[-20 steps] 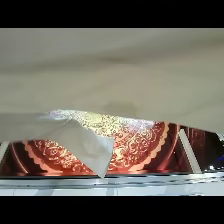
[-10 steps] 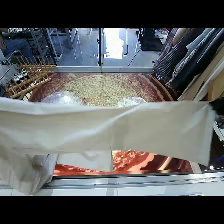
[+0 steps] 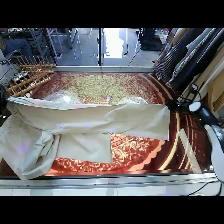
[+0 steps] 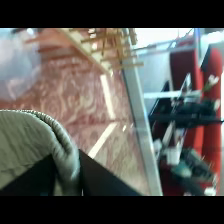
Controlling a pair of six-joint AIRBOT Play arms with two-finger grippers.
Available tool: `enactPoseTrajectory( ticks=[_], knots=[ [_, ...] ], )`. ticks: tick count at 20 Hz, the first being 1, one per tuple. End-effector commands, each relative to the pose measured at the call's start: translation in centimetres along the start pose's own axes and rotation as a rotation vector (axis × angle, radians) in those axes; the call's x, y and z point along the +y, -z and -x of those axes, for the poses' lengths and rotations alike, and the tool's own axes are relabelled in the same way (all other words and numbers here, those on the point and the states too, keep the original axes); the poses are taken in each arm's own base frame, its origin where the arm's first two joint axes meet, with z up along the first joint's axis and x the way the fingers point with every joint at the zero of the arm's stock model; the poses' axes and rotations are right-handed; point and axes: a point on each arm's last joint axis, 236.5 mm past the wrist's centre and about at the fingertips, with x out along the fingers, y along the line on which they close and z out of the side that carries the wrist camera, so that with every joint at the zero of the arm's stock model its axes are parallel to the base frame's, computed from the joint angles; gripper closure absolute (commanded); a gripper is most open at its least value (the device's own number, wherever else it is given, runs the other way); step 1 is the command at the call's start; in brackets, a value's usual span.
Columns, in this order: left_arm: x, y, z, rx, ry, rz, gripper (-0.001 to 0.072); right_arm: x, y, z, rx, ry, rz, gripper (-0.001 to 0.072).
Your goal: Fold the clothes and pants, and hang the long-sleeved shirts on hangers.
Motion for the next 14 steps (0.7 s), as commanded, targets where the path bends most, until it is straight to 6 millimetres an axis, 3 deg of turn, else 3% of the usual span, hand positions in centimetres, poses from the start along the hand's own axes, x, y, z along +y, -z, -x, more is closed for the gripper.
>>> enactPoseTrajectory(
  ticks=[1, 2, 4, 5, 6, 7, 9, 11, 12, 14],
  knots=[
    [1.2, -2.2, -2.1, -0.113, 0.009, 0.02, 0.0066, 1.5, 0.1, -6.1, 0.103, -0.032, -0.049, 0.0277],
    [1.3, -2.8, -0.9, -0.092, 0.003, -0.07, 0.0001, 1.6, 0.9, -5.3, 0.173, -0.032, -0.025, 0.0095],
    [3.3, -3.2, 3.1, 0.032, -0.057, -0.268, 0.0004, 1.3, 3.3, -2.5, 0.318, -0.044, 0.056, 0.0151],
    [6.2, -2.9, 6.0, 0.135, -0.151, -0.343, 0.003, 1.5, 5.0, -0.9, 0.398, -0.07, 0.077, 0.0152],
    [10.1, -2.6, 9.3, 0.235, -0.285, -0.388, 0.0109, 2.5, 7.2, 0.9, 0.485, -0.127, 0.094, 0.0185],
    [14.6, -2.3, 13.1, 0.341, -0.453, -0.394, 0.0171, 4.1, 9.4, 2.8, 0.555, -0.208, 0.102, 0.0222],
    [20.7, -2.2, 18.2, 0.454, -0.656, -0.392, 0.0171, 9.0, 13.9, 6.5, 0.619, -0.408, 0.035, 0.0214],
    [23.4, -1.8, 19.4, 0.482, -0.676, -0.364, 0.0171, 14.2, 18.9, 10.8, 0.671, -0.592, -0.082, 0.0212],
    [23.9, -1.7, 18.9, 0.457, -0.647, -0.326, 0.0171, 16.1, 22.2, 13.1, 0.724, -0.644, -0.113, 0.0214],
    [24.9, -1.5, 18.2, 0.423, -0.636, -0.303, 0.0171, 17.9, 28.7, 15.3, 0.801, -0.623, -0.11, 0.0214]
  ],
)
